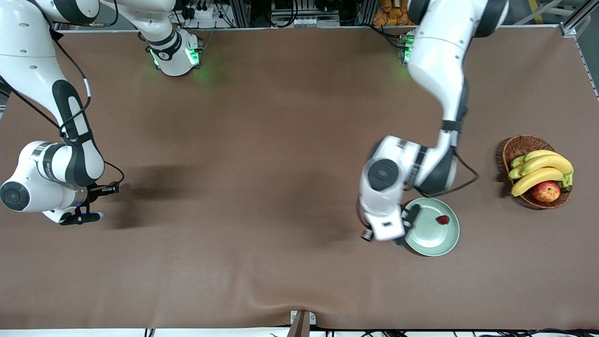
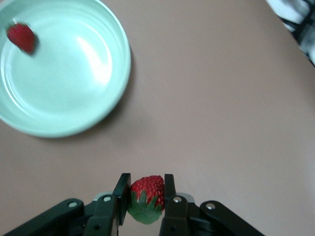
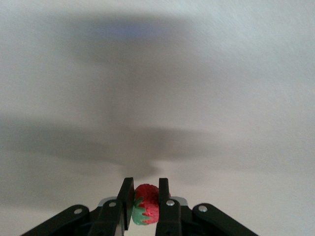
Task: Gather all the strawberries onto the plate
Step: 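Carry the strawberry to the plate while the right gripper grasps the third, then release onto the plate while the right gripper sets strawberry mid-table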
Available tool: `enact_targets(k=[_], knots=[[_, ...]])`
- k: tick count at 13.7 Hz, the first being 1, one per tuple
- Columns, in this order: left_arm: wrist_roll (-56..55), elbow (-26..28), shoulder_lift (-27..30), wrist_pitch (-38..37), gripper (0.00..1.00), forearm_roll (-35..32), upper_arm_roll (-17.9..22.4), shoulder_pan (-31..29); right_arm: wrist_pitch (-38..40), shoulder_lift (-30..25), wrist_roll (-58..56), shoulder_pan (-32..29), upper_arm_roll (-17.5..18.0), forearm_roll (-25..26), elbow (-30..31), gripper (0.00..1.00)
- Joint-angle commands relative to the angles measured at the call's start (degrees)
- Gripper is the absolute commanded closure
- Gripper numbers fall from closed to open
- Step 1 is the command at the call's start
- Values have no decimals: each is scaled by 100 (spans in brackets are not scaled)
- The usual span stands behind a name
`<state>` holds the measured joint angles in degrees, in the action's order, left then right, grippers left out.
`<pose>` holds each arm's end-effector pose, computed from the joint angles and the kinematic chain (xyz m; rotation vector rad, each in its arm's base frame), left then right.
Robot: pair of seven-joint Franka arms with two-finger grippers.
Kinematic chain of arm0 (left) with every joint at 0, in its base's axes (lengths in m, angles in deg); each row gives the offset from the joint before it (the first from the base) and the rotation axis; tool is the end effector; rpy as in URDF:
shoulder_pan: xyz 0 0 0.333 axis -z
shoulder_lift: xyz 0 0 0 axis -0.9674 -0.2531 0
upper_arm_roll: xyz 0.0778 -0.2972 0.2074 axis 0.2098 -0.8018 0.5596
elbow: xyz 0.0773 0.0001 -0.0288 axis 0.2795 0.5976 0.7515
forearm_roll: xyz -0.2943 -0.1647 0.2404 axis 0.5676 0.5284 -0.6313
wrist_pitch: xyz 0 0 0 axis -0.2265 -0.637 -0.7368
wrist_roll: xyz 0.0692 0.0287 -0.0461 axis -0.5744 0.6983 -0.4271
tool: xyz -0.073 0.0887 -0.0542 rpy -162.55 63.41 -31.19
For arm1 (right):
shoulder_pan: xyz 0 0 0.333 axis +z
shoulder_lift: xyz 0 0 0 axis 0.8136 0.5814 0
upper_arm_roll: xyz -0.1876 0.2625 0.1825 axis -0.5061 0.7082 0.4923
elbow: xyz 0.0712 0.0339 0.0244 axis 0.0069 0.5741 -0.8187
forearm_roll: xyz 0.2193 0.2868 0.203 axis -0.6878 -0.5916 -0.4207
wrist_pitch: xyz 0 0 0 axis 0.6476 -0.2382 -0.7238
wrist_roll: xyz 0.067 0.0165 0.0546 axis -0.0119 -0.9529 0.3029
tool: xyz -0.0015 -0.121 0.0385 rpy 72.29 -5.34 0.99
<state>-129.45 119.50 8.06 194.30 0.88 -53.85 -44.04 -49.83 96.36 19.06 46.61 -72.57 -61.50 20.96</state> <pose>0.7578 -0.3224 0.2870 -2.6920 -1.4872 -0.3060 0.6813 -0.1218 0.2361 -3.0740 -0.1743 0.4684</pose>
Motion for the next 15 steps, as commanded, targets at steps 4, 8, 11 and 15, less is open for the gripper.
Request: enact_targets(k=[4,8,11,15], knots=[[868,292,274,-631,98,159,-812,-1290,313,-359,1704,1308,31,-722,-175,92],[1300,573,256,-667,97,159,-910,-1643,261,-377,3136,2266,31,-2023,-184,93],[1555,723,221,-667,97,150,-919,-1828,-53,-281,3762,3040,22,-2087,-245,93],[1573,899,204,-658,92,150,-919,-1977,-872,61,4079,3718,22,-2104,-245,89]])
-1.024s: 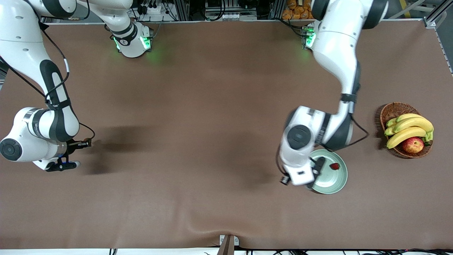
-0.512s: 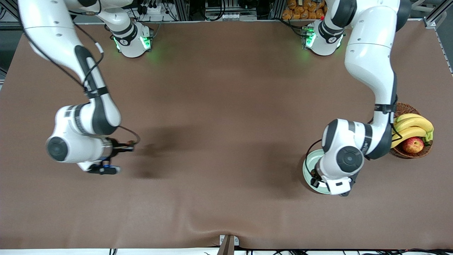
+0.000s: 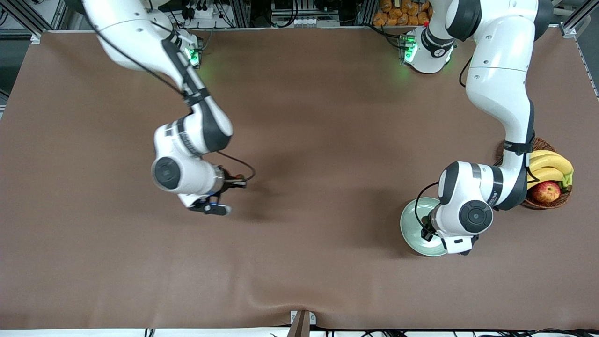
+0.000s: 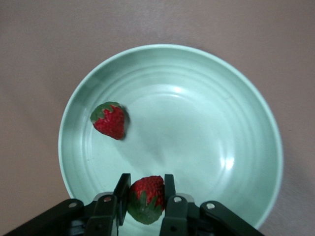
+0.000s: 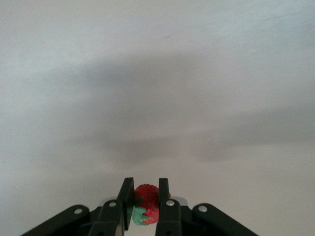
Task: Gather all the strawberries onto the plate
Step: 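Release onto the plate while the right gripper sets strawberry mid-table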
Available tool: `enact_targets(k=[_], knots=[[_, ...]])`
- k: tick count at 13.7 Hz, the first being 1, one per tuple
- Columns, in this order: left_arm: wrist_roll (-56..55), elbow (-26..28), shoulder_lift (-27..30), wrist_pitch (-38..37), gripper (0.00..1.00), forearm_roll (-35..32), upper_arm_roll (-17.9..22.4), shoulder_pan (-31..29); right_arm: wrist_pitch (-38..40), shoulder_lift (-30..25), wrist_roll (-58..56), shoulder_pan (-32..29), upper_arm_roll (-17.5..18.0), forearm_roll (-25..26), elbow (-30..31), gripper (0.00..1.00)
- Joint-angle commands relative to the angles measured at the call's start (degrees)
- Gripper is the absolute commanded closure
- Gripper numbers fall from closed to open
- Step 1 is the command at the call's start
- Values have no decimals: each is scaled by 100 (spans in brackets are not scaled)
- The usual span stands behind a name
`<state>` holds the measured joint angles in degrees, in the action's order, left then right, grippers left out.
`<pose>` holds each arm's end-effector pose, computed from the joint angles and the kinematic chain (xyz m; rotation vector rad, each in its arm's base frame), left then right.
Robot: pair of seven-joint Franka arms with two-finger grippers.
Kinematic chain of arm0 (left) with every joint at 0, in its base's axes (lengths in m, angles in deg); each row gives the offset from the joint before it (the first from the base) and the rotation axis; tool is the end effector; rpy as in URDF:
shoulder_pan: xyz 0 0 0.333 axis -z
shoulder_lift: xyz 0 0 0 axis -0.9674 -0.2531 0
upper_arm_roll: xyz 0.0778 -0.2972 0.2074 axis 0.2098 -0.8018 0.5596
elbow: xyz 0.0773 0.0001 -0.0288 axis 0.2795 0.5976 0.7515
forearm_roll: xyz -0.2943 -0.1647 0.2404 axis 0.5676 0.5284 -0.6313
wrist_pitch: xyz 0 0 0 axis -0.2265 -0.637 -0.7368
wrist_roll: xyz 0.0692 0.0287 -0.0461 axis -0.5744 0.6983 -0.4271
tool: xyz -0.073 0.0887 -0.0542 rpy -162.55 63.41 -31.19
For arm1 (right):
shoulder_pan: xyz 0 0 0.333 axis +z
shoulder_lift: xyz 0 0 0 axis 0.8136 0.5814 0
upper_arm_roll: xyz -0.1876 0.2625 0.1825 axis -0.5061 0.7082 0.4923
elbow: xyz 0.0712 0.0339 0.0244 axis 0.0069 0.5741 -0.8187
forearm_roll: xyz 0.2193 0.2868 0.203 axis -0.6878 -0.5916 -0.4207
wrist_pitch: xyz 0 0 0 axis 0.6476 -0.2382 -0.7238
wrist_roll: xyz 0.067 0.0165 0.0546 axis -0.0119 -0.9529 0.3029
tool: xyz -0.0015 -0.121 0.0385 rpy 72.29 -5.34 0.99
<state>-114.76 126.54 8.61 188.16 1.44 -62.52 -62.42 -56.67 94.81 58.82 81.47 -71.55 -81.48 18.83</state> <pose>0.7627 -0.1440 0.2197 -2.6346 -1.4132 0.1071 0.6440 0.3348 0.2805 -2.9284 0.2191 0.3155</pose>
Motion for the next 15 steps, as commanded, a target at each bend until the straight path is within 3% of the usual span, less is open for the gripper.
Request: enact_targets(k=[1,3,4,5,6,7,13,14,15], knots=[[113,213,140,-44,91,94,-43,-158,-302,330,164,356,-80,-106,-32,90],[113,213,140,-44,90,94,-43,-158,-792,462,348,593,-80,-115,-32,90],[104,213,140,-44,84,94,-51,-158,-995,533,419,664,-71,-115,-24,90],[104,222,140,-44,65,102,-51,-167,-1041,559,454,682,-71,-115,-23,90],[87,213,149,-44,16,111,-51,-184,-1041,560,472,682,-71,-115,-23,90],[69,222,149,-53,0,120,-43,-193,-1041,560,472,682,-71,-106,-23,89],[8,187,438,-88,0,111,-51,-71,-1068,648,454,682,-71,-97,-23,82],[-1,187,456,-88,0,111,-60,8,-1068,648,454,682,-80,-89,-23,74],[-10,187,482,-88,0,111,-60,61,-1068,648,454,682,-80,-89,-23,54]])
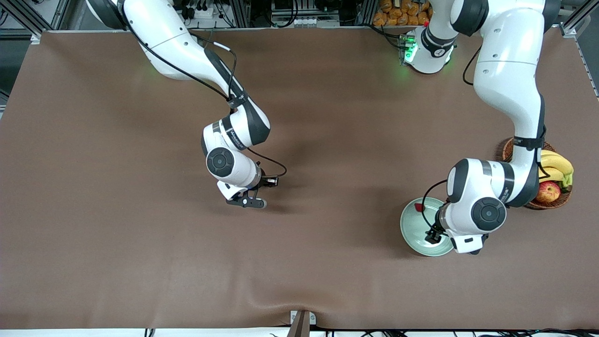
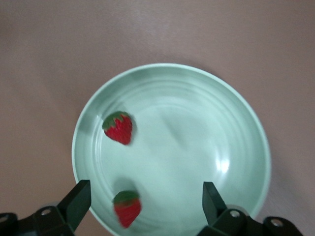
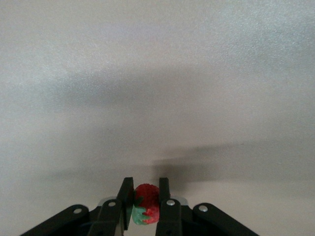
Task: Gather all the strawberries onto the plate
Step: 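Release onto the plate while the right gripper sets strawberry mid-table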
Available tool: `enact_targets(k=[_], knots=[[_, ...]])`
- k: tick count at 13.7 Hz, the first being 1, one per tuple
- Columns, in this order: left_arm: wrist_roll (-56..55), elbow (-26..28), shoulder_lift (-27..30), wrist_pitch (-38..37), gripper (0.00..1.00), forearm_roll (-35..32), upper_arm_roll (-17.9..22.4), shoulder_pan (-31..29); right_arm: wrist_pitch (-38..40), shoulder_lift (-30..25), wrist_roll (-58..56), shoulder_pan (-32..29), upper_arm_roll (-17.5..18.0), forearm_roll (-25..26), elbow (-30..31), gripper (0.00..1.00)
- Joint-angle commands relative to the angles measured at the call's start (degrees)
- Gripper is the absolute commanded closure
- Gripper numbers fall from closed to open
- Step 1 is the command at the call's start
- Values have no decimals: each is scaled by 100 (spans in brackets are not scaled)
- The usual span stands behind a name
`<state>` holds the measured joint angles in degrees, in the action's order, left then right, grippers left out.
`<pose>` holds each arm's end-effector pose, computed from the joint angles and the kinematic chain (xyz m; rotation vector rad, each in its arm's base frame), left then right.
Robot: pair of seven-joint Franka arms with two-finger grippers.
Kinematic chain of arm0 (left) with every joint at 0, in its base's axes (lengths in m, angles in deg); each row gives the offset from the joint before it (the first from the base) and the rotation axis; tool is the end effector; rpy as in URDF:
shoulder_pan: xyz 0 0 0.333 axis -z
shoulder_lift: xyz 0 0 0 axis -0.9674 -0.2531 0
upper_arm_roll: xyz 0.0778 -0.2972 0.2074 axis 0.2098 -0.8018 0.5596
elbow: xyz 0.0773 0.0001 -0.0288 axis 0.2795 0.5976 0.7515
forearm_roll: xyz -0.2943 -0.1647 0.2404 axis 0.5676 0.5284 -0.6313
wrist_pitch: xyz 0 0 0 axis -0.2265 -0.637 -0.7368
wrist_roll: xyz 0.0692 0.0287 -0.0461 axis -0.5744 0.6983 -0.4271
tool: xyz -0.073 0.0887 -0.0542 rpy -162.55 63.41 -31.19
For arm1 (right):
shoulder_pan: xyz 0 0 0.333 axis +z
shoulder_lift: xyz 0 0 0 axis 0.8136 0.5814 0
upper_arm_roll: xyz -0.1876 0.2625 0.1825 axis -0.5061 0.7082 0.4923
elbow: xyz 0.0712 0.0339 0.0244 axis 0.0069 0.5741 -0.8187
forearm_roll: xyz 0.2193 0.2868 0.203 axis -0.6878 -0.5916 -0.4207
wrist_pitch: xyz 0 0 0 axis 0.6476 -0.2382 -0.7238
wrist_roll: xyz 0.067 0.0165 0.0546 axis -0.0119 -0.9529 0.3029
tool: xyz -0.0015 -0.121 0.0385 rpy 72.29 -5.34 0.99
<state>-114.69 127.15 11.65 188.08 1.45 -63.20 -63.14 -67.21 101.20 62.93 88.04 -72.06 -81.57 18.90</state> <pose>0.7649 -0.1418 0.2558 -2.6623 -1.4353 0.0707 0.6206 0.4016 0.2115 -2.9528 0.2225 0.2215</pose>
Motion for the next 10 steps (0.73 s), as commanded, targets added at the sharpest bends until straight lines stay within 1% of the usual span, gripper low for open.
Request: enact_targets(k=[1,2,5,8,10], knots=[[-26,125,205,-81,0,111,-1,151,-22,9,52,-1,-30,-88,-39,20],[-26,117,275,-81,0,111,-1,213,-14,-17,52,-36,-30,-80,-48,0],[-34,117,381,-81,0,111,-1,563,4,-175,9,-273,-38,-54,-144,0],[-217,73,390,-81,0,119,-1,1134,170,-613,9,-685,-38,-19,-267,0],[-691,-119,311,-19,0,119,-10,1459,870,-1009,9,-888,-56,-1,-363,0]])
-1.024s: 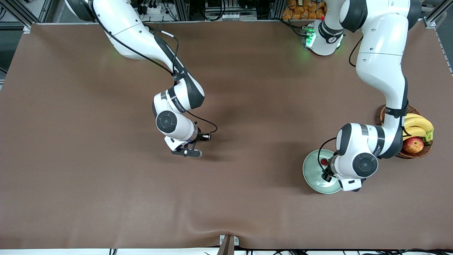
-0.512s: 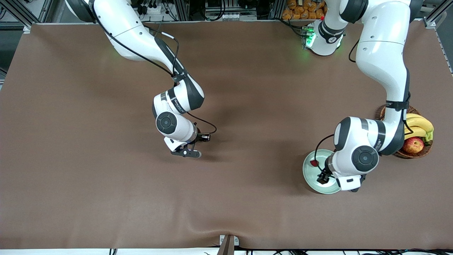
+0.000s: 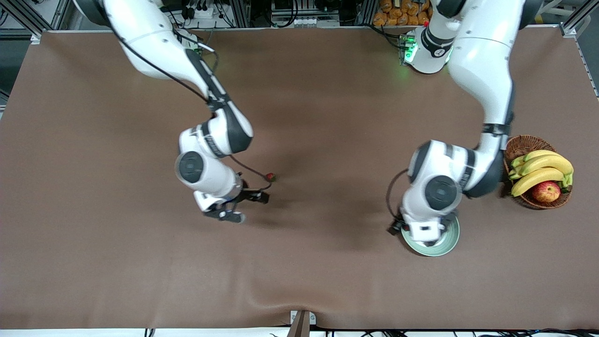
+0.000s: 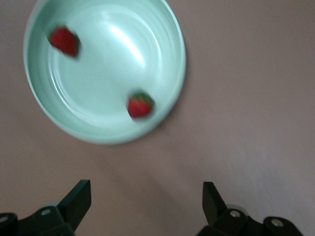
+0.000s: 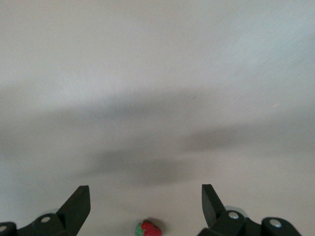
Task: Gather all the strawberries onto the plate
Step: 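Release onto the plate while the right gripper sets strawberry mid-table, then withdraw the right gripper while the left gripper reaches the third strawberry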
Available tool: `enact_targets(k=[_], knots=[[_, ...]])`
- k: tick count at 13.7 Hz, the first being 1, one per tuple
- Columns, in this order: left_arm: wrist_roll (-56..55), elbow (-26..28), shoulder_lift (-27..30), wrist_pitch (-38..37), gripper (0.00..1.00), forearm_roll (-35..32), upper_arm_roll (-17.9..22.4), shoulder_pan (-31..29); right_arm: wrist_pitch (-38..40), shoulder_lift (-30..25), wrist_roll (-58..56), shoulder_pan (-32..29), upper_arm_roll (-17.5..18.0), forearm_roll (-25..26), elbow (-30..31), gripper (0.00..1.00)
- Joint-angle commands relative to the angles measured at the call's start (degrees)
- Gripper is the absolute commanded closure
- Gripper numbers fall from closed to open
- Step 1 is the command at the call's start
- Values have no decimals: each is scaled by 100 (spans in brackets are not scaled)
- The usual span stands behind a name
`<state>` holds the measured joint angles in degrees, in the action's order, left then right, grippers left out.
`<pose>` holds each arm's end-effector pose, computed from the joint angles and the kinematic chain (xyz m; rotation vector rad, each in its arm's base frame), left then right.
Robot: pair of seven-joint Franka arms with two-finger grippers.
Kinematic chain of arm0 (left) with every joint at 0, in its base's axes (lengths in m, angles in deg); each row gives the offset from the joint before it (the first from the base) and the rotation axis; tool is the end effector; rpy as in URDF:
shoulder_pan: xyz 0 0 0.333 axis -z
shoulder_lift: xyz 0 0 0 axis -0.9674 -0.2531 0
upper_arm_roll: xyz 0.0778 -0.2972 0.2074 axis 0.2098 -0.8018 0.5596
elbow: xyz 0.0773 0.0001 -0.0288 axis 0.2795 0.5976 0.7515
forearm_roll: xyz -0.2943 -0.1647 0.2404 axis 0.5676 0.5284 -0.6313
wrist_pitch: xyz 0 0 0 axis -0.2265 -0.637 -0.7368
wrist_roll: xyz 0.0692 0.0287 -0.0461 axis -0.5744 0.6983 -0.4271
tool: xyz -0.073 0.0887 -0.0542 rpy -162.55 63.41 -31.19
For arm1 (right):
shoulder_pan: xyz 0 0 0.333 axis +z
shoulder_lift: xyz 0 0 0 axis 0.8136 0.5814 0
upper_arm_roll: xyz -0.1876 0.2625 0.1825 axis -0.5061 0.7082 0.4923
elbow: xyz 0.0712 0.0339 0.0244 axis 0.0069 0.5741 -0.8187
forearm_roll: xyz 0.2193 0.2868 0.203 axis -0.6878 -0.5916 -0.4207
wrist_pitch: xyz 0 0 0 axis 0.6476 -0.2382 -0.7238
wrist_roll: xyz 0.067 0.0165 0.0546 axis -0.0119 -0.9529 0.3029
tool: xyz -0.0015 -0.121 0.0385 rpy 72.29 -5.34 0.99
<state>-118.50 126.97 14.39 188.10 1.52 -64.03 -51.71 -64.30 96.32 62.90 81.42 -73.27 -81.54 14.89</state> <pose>0.7216 -0.3004 0.2944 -2.7949 -1.2595 0.0063 0.6876 0.3278 0.3034 -2.8790 0.3706 0.0705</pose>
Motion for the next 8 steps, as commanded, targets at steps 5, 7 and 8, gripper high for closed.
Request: enact_targets(k=[5,7,8], knots=[[-1418,-357,-297,855,0,112,81,1432,2285,-1531,-5,-964,47,364,-261,0],[-1893,-401,-447,1278,0,112,73,1784,2716,-1944,-23,-1079,65,1153,-261,0],[-2165,-427,-509,1410,0,112,72,1951,2901,-2129,-32,-1080,65,1618,-261,0]])
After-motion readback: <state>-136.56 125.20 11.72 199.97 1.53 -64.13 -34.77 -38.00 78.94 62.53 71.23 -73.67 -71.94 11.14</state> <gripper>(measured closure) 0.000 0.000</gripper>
